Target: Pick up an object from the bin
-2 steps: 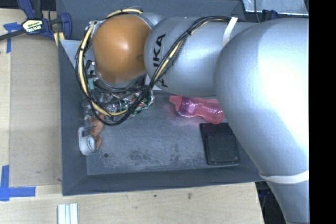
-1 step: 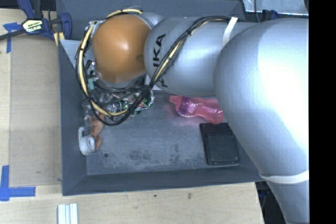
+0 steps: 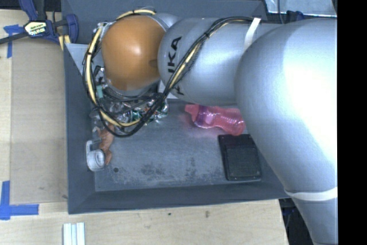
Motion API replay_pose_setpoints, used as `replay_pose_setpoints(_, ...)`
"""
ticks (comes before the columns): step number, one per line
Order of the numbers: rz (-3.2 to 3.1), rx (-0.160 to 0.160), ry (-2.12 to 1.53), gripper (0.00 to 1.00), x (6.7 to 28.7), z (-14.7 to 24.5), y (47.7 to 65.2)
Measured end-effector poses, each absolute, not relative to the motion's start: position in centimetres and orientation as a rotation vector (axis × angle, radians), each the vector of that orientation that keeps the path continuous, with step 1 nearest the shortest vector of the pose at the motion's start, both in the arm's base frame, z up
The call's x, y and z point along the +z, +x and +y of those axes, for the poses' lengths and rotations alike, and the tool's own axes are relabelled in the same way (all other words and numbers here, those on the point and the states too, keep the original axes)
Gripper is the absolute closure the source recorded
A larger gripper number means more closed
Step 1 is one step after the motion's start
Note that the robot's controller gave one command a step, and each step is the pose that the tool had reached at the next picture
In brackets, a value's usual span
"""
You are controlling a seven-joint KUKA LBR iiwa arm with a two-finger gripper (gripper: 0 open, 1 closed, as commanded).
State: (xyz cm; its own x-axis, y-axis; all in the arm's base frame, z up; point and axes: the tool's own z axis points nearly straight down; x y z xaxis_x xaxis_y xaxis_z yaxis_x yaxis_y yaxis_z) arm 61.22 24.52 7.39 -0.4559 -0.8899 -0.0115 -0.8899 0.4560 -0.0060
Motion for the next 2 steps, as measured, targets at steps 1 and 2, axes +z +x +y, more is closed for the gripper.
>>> replay_pose_setpoints(1,2.672,0.002,-1.632,1.00,9.0,24.5,61.1)
replay_pose_setpoints(2,2.666,0.000,-1.626,1.00,10.1,24.6,61.4)
